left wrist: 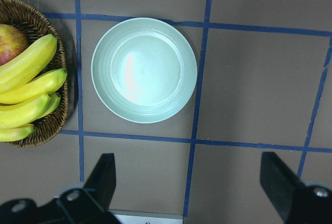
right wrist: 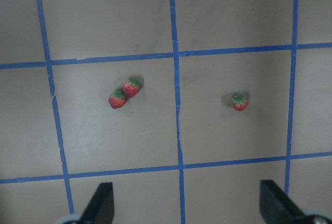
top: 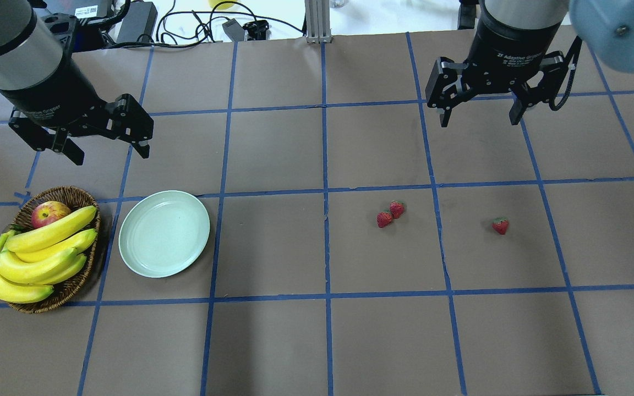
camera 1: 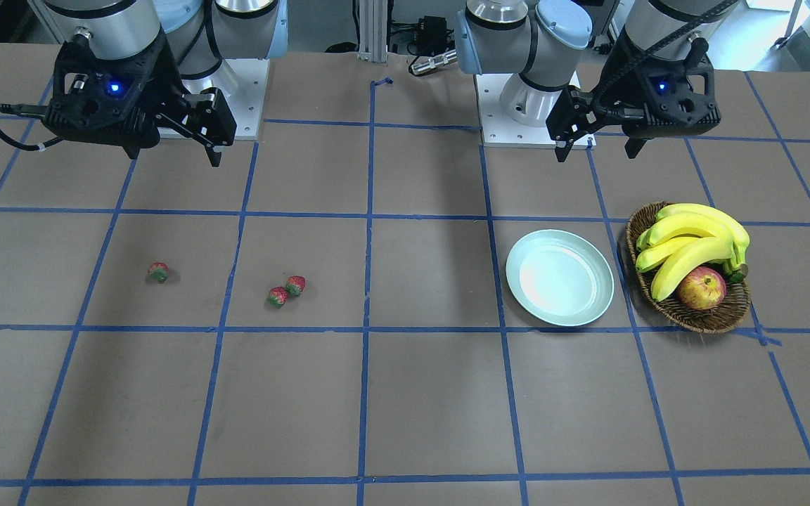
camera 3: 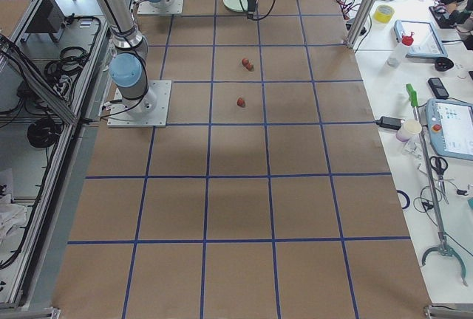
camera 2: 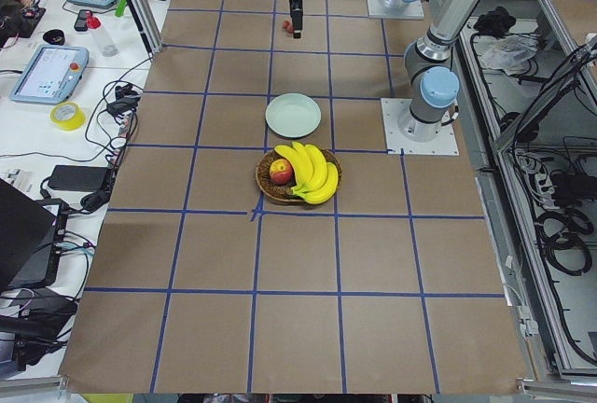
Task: Collect all strawberries into plate
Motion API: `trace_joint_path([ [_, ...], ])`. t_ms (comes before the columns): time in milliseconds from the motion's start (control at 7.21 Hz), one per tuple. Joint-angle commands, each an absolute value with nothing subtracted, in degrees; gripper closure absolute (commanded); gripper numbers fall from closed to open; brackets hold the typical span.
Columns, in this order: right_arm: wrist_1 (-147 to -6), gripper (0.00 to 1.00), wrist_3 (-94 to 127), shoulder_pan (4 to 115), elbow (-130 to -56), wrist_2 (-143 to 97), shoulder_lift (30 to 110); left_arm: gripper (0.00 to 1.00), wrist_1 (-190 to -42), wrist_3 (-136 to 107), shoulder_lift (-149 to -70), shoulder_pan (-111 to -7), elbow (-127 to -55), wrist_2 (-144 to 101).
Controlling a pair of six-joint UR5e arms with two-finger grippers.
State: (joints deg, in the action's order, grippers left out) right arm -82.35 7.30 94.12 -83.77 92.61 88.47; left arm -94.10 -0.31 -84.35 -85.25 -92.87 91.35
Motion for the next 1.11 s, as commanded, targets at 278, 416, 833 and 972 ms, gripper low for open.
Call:
trace_joint_path([
  [278, -82.8, 0.00, 7.3, 94.1, -83.8, 92.4, 88.4, 0.00, -94.4, -0.4, -83.6, -85.3, -93.4, 91.4],
  [416, -83.0, 0.00, 7.3, 94.1, -83.8, 92.2, 88.4, 0.00, -94.7, -0.4, -83.6, -85.3, -93.5, 91.4],
  [833, -82.4, 0.00, 7.4, 93.9, -83.8, 93.3, 87.5, 0.00, -95.3, -0.4, -83.6, -85.3, -93.6, 91.4],
  [972, -82.3, 0.00, 7.3, 93.9, -83.8, 92.6, 87.2, 0.00, -95.4, -0.3, -83.6, -85.3, -93.5, 91.3],
])
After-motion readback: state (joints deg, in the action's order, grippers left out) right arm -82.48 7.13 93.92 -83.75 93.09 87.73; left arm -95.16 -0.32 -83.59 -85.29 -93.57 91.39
